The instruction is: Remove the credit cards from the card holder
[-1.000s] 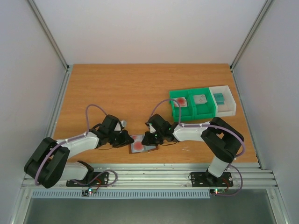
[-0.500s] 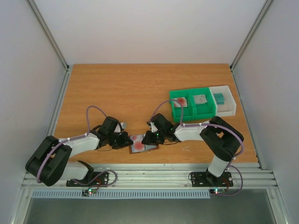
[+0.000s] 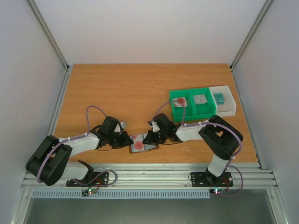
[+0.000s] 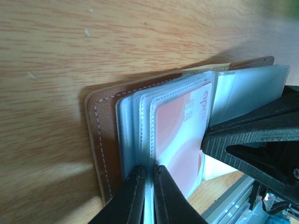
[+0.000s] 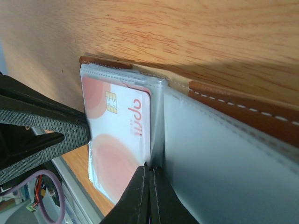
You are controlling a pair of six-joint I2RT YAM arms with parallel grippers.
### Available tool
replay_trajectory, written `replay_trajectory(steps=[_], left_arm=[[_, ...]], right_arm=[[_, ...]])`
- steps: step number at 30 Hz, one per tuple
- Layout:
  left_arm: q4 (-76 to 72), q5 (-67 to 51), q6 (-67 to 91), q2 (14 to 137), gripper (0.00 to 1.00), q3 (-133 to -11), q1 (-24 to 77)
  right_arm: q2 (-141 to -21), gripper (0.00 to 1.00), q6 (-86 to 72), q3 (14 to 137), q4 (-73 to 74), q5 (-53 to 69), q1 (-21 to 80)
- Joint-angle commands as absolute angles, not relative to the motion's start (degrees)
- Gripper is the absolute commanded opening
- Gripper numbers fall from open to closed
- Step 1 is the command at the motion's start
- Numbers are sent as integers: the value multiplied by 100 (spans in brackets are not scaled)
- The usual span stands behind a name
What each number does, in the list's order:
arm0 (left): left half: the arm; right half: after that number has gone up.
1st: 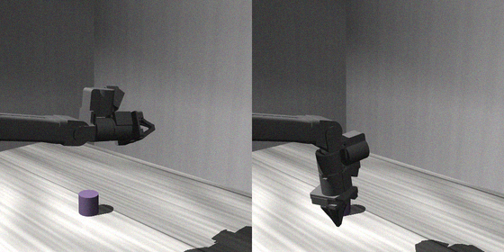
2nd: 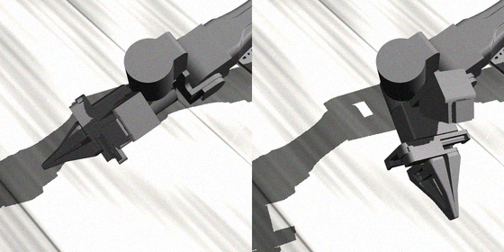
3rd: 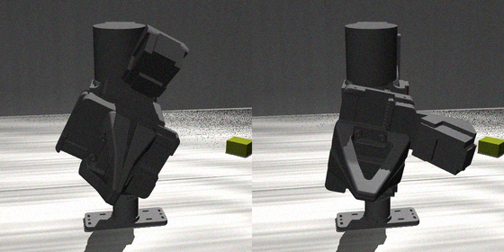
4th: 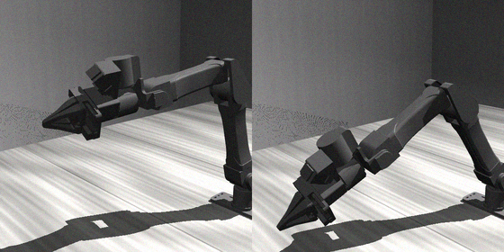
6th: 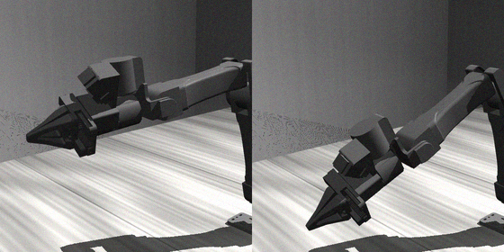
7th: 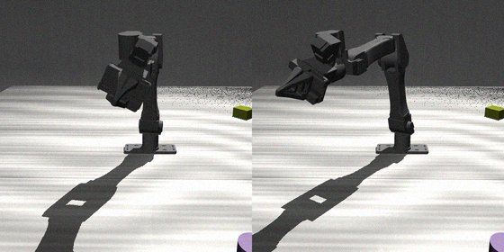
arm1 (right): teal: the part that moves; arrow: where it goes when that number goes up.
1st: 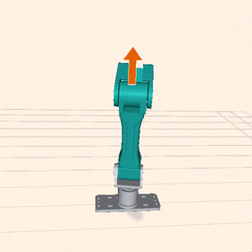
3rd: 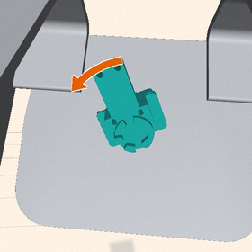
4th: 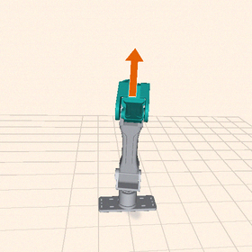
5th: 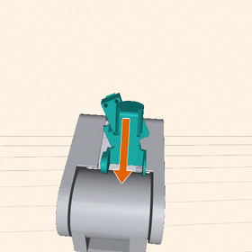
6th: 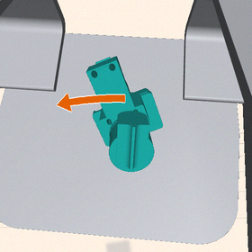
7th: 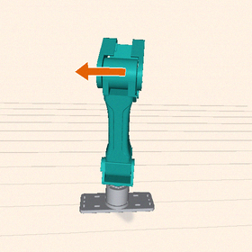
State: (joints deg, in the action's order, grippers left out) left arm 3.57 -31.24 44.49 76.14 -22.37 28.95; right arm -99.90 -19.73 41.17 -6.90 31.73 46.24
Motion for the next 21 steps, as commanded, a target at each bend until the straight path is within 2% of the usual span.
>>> replay_trajectory(steps=[1,17,21], left_arm=[[439,-2806,4312,7804,10,-2098,2914],[575,-2721,4256,7805,11,-2149,2918],[567,-2727,4263,7812,10,-2153,2918]], right_arm=[[-9920,1,-2047,3893,-960,3261,4486],[-9640,1,-2069,3705,-978,3349,4285],[-9736,14,-2062,3717,-1066,3419,4286]])
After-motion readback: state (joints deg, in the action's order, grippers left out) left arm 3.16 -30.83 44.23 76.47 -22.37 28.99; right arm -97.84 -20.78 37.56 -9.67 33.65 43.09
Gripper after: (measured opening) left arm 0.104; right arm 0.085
